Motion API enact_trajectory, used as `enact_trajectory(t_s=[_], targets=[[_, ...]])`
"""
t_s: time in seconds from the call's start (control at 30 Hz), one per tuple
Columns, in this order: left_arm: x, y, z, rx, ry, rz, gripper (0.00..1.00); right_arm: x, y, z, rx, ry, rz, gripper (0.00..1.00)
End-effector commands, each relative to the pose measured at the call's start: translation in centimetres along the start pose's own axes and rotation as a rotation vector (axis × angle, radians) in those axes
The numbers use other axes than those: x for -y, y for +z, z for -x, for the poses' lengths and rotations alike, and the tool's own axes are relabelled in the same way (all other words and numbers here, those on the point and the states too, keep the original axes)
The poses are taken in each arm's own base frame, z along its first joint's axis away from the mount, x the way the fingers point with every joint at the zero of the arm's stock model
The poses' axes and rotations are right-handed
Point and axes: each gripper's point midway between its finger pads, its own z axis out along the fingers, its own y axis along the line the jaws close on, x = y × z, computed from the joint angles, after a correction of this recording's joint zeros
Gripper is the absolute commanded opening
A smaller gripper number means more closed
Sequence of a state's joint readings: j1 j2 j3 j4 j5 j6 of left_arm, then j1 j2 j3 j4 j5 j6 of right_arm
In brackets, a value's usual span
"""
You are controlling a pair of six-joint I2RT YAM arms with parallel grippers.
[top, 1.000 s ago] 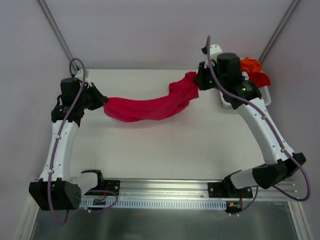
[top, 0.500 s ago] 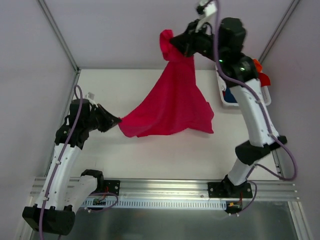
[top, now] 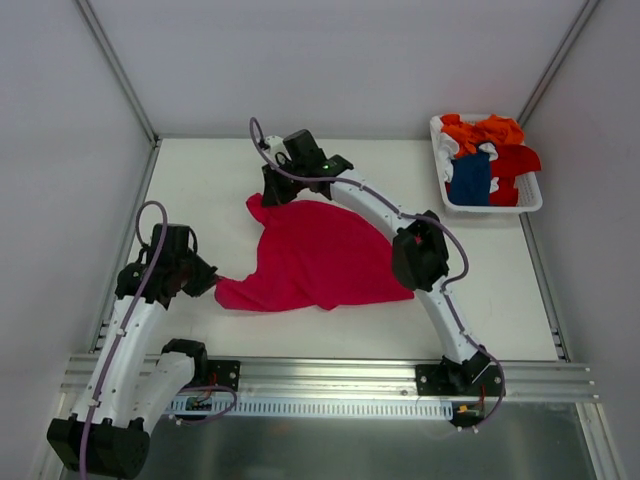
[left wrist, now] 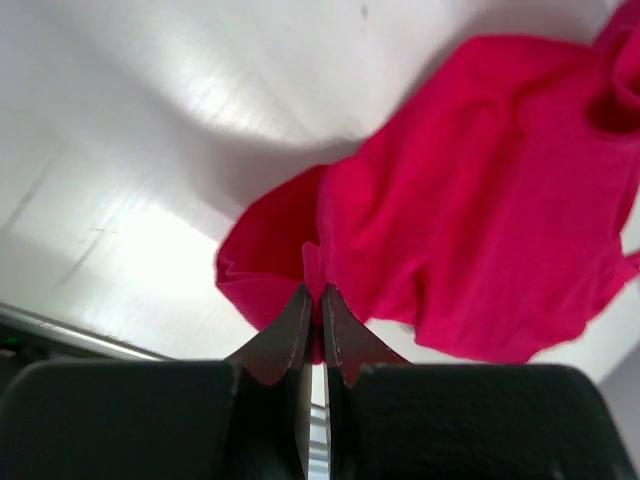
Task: Fold and stack the t-shirts
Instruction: Flatten the tshirt out
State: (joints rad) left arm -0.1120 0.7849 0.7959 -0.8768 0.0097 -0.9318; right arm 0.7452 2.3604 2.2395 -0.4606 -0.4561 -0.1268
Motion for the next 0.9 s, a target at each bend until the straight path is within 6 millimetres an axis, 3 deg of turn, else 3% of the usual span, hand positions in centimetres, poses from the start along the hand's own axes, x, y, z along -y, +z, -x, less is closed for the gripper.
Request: enact_trajectory(t_s=[0.0, 0.07, 0.17, 0.2, 0.23, 0.27, 0.3, 0.33, 0.37, 0.4, 0.43, 0.47, 0.5, 0.53, 0.57, 0.6, 0.63, 0.67, 0.73, 0.77, 0.8, 0.83, 0.87], targets=[[-2.6, -2.2, 2.8, 0.153, 0.01, 0.149, 0.0, -4.8, -5.4, 7.3, 0.206, -0.101, 0.089, 0.01], [-2.5, -2.1, 4.0, 0.196, 0.023, 0.183, 0.0, -4.2, -7.0, 8.2, 0.236, -0.11, 0.053, 0.01], [-0.7, -2.3, 6.8, 0.252, 0.111, 0.175, 0.0, -0.8, -11.2, 11.0, 0.323, -0.044, -0.012, 0.01], [0.8, -1.6, 8.5, 0.277, 0.131, 0.16, 0.0, -0.2, -13.7, 12.6, 0.377, -0.024, -0.024, 0.01], [3.2, -2.8, 10.7, 0.329, 0.144, 0.106, 0.0, 2.5, -16.9, 14.3, 0.443, 0.019, -0.063, 0.01], [4.8, -2.1, 11.7, 0.298, 0.223, 0.075, 0.0, 3.4, -19.0, 15.7, 0.491, 0.01, -0.087, 0.01], [6.4, -2.5, 13.8, 0.332, 0.231, 0.032, 0.0, 4.6, -21.1, 16.9, 0.536, 0.007, -0.119, 0.0], [10.0, -5.0, 17.5, 0.435, 0.259, -0.065, 0.0, 6.2, -25.4, 19.4, 0.629, -0.016, -0.174, 0.0], [11.7, -5.9, 19.1, 0.462, 0.271, -0.106, 0.0, 7.1, -27.5, 20.6, 0.679, -0.018, -0.208, 0.01], [15.3, -8.1, 22.4, 0.531, 0.283, -0.187, 0.0, 9.4, -30.4, 21.5, 0.73, 0.009, -0.248, 0.01], [17.1, -9.6, 24.0, 0.578, 0.346, -0.22, 0.0, 9.3, -32.9, 22.5, 0.782, 0.003, -0.249, 0.01], [18.9, -9.8, 25.3, 0.594, 0.382, -0.247, 0.0, 7.8, -36.0, 24.1, 0.861, -0.005, -0.202, 0.0], [22.0, -14.6, 26.9, 0.698, 0.412, -0.346, 0.0, 8.5, -38.8, 24.4, 0.907, -0.011, -0.219, 0.01], [23.3, -16.5, 28.0, 0.762, 0.448, -0.372, 0.0, 5.6, -42.5, 25.2, 0.974, -0.076, -0.208, 0.01], [24.1, -17.7, 28.8, 0.806, 0.464, -0.392, 0.0, 5.8, -43.1, 24.5, 0.962, -0.109, -0.244, 0.0], [25.1, -20.1, 29.4, 0.871, 0.478, -0.428, 0.0, 5.3, -44.4, 24.2, 0.968, -0.145, -0.28, 0.01], [25.8, -21.6, 29.9, 0.929, 0.5, -0.454, 0.0, 2.2, -47.4, 23.9, 1.004, -0.209, -0.314, 0.01], [26.2, -22.3, 29.6, 0.936, 0.52, -0.481, 0.0, 3.1, -46.5, 22.5, 0.955, -0.231, -0.348, 0.01], [26.6, -21.2, 28.0, 0.871, 0.572, -0.535, 0.0, 2.4, -46.5, 20.7, 0.913, -0.241, -0.356, 0.0], [26.6, -22.0, 27.0, 0.873, 0.586, -0.578, 0.0, 0.8, -47.7, 19.6, 0.913, -0.261, -0.362, 0.01], [25.6, -18.1, 25.7, 0.781, 0.594, -0.562, 0.0, 2.7, -45.6, 17.2, 0.84, -0.222, -0.377, 0.01], [25.2, -17.2, 24.2, 0.744, 0.627, -0.588, 0.0, 2.9, -45.2, 15.9, 0.816, -0.212, -0.385, 0.01], [24.6, -18.7, 22.8, 0.781, 0.633, -0.618, 0.0, 1.2, -46.4, 14.5, 0.823, -0.229, -0.402, 0.01]])
